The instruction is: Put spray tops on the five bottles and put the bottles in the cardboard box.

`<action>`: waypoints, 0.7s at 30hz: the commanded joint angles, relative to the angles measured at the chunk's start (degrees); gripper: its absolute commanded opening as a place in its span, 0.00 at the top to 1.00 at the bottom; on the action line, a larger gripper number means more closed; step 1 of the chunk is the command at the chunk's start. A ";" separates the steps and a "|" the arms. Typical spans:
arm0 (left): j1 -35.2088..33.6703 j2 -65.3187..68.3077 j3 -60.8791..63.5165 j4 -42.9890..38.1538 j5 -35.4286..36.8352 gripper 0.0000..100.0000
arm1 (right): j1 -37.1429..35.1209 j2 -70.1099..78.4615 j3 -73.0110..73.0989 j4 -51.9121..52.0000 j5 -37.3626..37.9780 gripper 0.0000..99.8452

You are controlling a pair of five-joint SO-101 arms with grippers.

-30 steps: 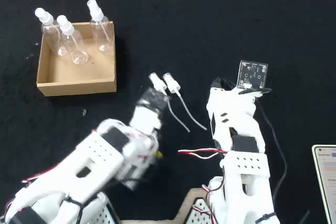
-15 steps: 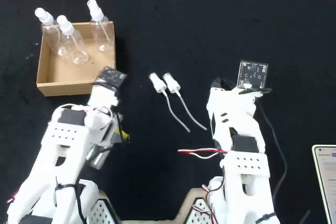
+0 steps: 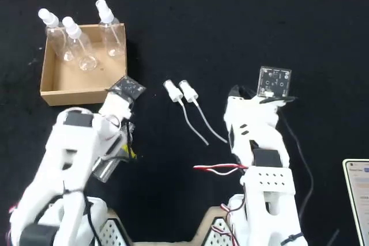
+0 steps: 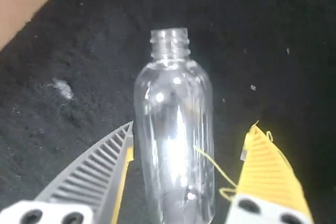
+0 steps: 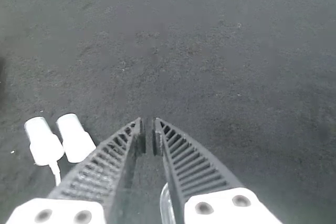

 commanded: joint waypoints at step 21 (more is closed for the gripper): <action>-1.01 24.18 -18.86 2.99 -1.41 0.69 | -0.70 -0.92 -2.33 -1.49 0.09 0.96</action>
